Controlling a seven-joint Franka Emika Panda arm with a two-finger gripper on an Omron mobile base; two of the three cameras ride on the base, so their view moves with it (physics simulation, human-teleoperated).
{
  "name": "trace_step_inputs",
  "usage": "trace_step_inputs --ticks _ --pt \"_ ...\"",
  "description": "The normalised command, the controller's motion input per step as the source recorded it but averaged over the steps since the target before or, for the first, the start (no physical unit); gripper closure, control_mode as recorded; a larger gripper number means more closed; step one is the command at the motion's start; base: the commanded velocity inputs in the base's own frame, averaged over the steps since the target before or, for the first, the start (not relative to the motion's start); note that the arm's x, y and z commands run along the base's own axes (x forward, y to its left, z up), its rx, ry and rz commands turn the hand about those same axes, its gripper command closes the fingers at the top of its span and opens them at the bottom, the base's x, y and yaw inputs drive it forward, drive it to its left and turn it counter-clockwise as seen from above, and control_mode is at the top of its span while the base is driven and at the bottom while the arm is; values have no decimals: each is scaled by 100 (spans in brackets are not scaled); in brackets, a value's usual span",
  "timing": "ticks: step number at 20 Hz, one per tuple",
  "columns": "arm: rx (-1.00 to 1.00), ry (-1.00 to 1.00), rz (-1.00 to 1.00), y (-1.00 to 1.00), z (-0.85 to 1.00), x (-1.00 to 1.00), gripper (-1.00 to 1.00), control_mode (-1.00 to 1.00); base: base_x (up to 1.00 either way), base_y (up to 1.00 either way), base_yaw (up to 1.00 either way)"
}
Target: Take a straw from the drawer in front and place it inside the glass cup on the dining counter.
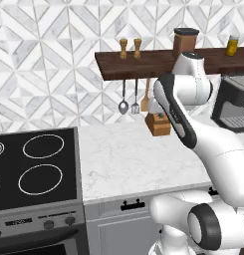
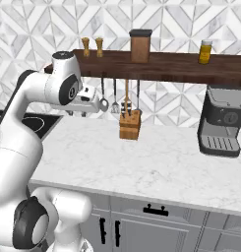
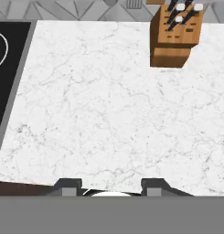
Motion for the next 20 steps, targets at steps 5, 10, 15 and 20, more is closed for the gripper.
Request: trace_step_inputs --ticks 5,10,15,20 --pt "0 0 0 0 0 0 -100 100 -22 0 0" --pt "0 0 0 0 0 0 -100 100 -81 -2 3" --pt "0 0 0 0 0 0 -100 100 -20 -55 33" --pt "0 0 0 0 0 0 -100 100 3 -70 55"
